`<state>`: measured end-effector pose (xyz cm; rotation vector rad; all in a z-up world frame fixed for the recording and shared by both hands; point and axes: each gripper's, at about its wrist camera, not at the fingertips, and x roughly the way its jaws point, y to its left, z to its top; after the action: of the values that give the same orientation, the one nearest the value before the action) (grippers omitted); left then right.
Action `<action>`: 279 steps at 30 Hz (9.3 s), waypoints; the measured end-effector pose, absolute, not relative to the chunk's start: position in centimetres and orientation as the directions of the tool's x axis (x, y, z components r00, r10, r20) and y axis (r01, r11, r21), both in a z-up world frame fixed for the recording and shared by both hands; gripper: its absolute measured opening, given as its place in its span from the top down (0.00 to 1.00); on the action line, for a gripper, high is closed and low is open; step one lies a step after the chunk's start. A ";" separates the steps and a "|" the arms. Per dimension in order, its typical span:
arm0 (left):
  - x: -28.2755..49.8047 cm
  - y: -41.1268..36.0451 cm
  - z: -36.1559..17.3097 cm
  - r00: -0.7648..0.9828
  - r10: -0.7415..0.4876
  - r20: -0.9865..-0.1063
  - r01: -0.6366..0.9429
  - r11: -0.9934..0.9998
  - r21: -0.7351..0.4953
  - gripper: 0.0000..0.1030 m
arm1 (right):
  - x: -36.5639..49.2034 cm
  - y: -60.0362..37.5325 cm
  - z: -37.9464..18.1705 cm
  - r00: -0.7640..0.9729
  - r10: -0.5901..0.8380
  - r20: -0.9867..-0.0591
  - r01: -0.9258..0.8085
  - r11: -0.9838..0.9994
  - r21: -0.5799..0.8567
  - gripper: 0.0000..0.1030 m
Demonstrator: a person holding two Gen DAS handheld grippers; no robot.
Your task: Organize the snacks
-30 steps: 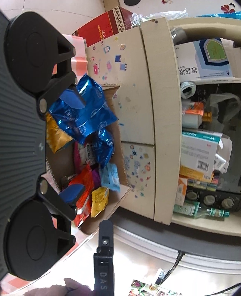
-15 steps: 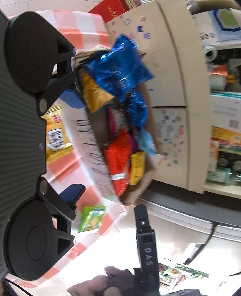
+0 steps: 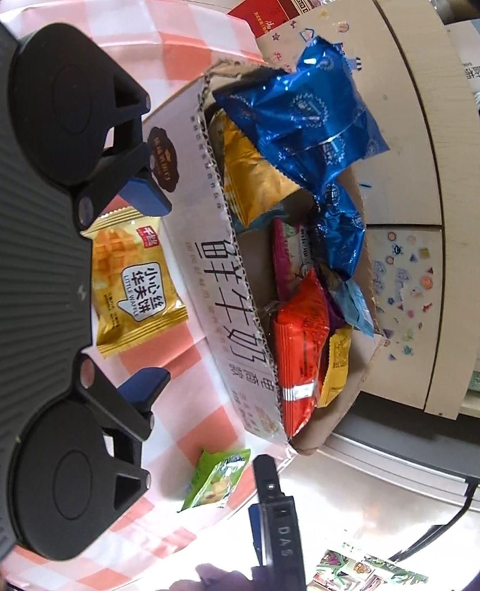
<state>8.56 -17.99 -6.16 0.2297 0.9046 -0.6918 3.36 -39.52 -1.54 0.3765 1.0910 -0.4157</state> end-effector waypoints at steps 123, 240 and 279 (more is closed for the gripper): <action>1.7 -10.5 4.1 0.647 -0.546 -0.533 0.603 0.794 -0.080 0.85 | -2.4 -26.9 10.0 0.761 -0.077 -0.645 0.217 0.966 0.140 0.41; 13.7 -15.4 1.8 0.615 -0.120 -0.779 0.300 0.950 0.090 0.01 | 8.3 -28.1 4.1 0.439 -0.264 -0.859 0.466 0.884 -0.034 0.00; 14.2 -15.1 0.9 0.609 -0.063 -0.791 0.268 0.954 0.131 0.03 | 9.2 -27.1 3.2 0.393 -0.327 -0.859 0.428 0.892 -0.144 0.00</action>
<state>14.18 -15.12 0.88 0.2471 0.8982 -0.1935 9.24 -27.08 3.18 0.1063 1.0637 -0.4803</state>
